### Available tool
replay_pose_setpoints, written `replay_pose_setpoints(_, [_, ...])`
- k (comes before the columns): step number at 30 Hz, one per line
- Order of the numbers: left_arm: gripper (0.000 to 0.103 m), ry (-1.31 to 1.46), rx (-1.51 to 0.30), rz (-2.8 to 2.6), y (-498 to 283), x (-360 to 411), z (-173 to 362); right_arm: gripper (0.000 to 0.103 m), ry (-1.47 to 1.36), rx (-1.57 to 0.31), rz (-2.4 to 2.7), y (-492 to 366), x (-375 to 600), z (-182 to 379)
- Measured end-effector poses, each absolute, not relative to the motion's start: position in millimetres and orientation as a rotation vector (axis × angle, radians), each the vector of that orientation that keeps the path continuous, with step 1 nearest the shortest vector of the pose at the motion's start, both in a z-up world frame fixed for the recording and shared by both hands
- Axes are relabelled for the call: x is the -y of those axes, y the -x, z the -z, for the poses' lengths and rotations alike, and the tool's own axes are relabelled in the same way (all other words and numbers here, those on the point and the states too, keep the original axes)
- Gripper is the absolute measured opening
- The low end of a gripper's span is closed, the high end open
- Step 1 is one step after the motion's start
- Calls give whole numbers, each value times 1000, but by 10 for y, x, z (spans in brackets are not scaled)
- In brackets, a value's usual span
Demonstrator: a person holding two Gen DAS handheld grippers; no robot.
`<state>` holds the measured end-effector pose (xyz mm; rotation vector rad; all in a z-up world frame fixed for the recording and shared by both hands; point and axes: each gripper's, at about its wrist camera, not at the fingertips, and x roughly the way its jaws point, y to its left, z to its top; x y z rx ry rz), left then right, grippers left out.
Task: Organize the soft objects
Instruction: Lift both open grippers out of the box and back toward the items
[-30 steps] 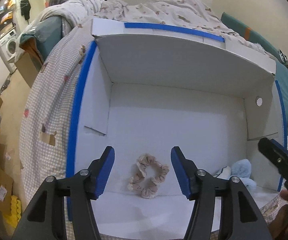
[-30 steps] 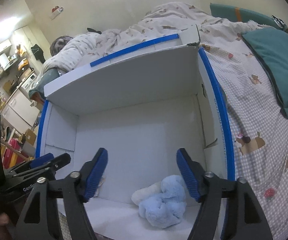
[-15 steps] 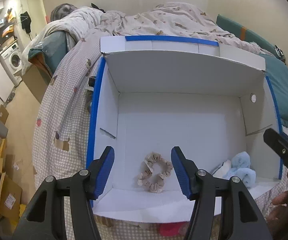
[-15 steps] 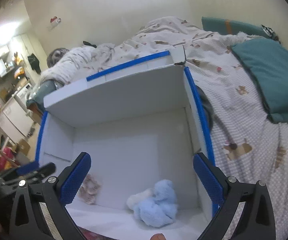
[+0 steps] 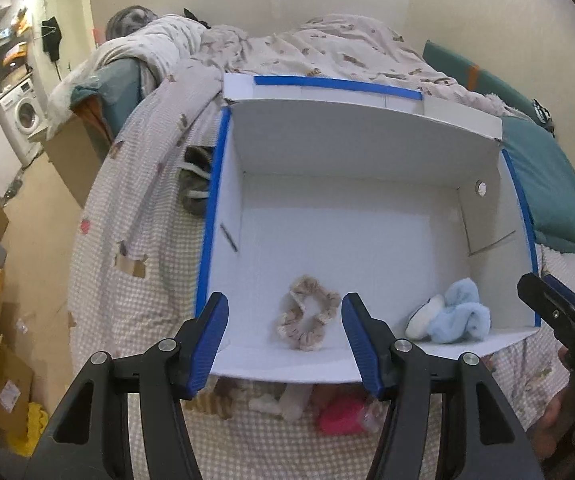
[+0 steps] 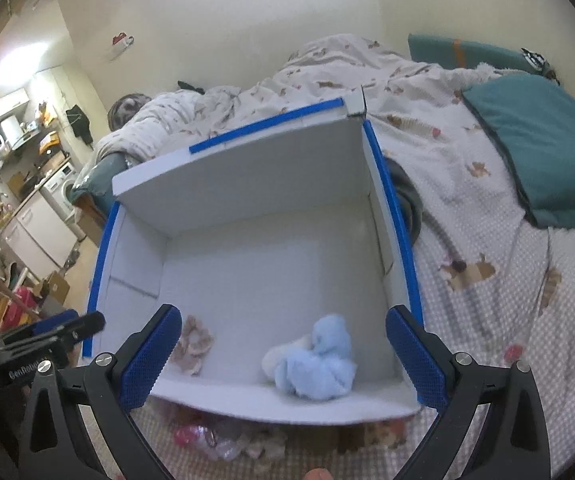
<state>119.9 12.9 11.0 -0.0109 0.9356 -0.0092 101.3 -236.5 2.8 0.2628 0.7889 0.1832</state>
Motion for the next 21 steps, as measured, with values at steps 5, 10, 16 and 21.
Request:
replay_pose_setpoints(5, [56,13,-941,-11,-1051,-200,-116,103,-220,-761,-169,-867,2324,-69])
replay_pose_setpoints(10, [56,71,-938,-19,-890,-331,-102,103,-210,-772,-157,-720,2303,-55])
replay_pose_setpoints(16, [56,40,-938,-39,-731,-430,-64,103,-250,-843,-157,-572,2327,33])
replay_pose_setpoints(21, [56,47,-951,-111,-672,-574,-19,103,-269,-859,-134,-468,2322,84])
